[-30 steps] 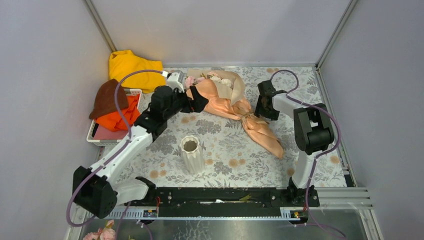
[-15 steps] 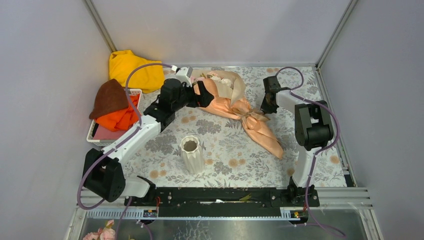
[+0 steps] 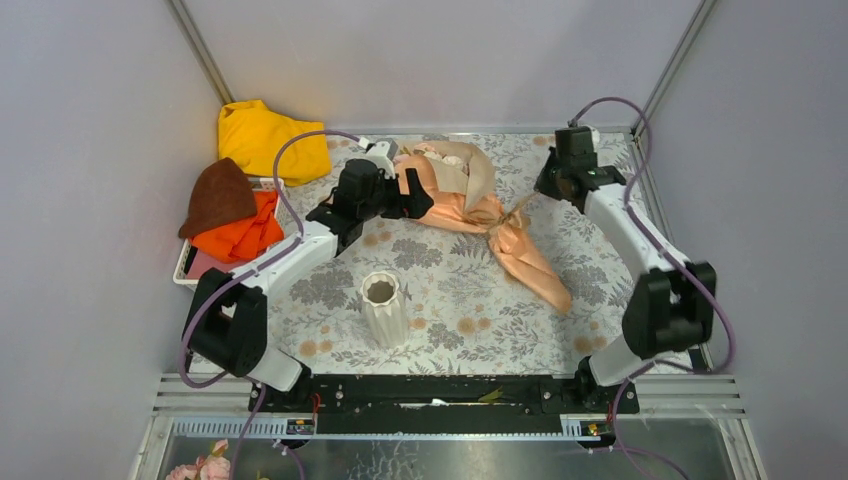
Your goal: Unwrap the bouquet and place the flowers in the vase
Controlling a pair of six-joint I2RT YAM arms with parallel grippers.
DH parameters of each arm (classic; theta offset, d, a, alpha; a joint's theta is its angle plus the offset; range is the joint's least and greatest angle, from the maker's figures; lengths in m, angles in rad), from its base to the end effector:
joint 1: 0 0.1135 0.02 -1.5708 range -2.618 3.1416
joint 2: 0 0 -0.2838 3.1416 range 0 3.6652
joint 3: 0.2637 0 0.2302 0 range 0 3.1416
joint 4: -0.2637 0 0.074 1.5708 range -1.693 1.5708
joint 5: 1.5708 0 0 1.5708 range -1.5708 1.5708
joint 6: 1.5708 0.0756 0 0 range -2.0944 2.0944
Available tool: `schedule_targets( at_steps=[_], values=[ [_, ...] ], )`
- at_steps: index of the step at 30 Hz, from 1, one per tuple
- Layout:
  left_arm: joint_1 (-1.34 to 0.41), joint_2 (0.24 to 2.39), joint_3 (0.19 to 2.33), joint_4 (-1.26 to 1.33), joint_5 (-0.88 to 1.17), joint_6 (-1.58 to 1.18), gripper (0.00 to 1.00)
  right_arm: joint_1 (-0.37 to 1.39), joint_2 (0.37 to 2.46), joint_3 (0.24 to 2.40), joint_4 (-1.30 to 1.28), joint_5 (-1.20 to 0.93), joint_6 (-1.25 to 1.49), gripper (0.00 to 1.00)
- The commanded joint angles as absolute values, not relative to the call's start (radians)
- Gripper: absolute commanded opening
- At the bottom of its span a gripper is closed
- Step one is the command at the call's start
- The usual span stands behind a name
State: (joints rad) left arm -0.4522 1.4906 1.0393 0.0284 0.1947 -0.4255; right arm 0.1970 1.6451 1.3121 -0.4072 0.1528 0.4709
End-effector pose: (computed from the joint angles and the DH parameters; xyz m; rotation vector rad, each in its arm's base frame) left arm 0.3161 -0.1698 0.2926 0.1578 2.0604 -0.7489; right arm 0.3754 0.0632 0.2803 0.3917 2.2726 0.1664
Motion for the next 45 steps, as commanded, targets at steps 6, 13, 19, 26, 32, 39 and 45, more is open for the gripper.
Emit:
schedule_targets(
  at_steps=[6, 13, 19, 26, 32, 39, 45],
  values=[
    [-0.462, 1.516, 1.068, 0.139, 0.205, -0.434, 0.97, 0.198, 1.412, 1.375, -0.413, 0.013, 0.433, 0.00],
    [-0.473, 1.429, 1.082, 0.099, 0.165, -0.419, 0.97, 0.209, 1.375, 1.417, -0.416, -0.071, 0.427, 0.00],
    [-0.510, 1.301, 1.137, 0.004, 0.135, -0.417, 0.97, 0.268, 1.388, 1.447, -0.427, -0.094, 0.407, 0.00],
    [-0.718, 1.135, 1.191, -0.086, 0.033, -0.371, 0.83, 0.329, 1.448, 1.479, -0.428, -0.093, 0.405, 0.00],
    [-1.038, 1.179, 1.201, -0.157, -0.214, -0.329, 0.71, 0.367, 1.489, 1.526, -0.437, -0.095, 0.385, 0.00],
    [-1.269, 1.475, 1.208, -0.119, -0.605, -0.385, 0.77, 0.401, 1.485, 1.580, -0.489, -0.089, 0.334, 0.00],
    [-1.285, 1.673, 1.239, -0.061, -0.652, -0.444, 0.78, 0.403, 1.442, 1.575, -0.525, -0.082, 0.288, 0.00]
  ],
)
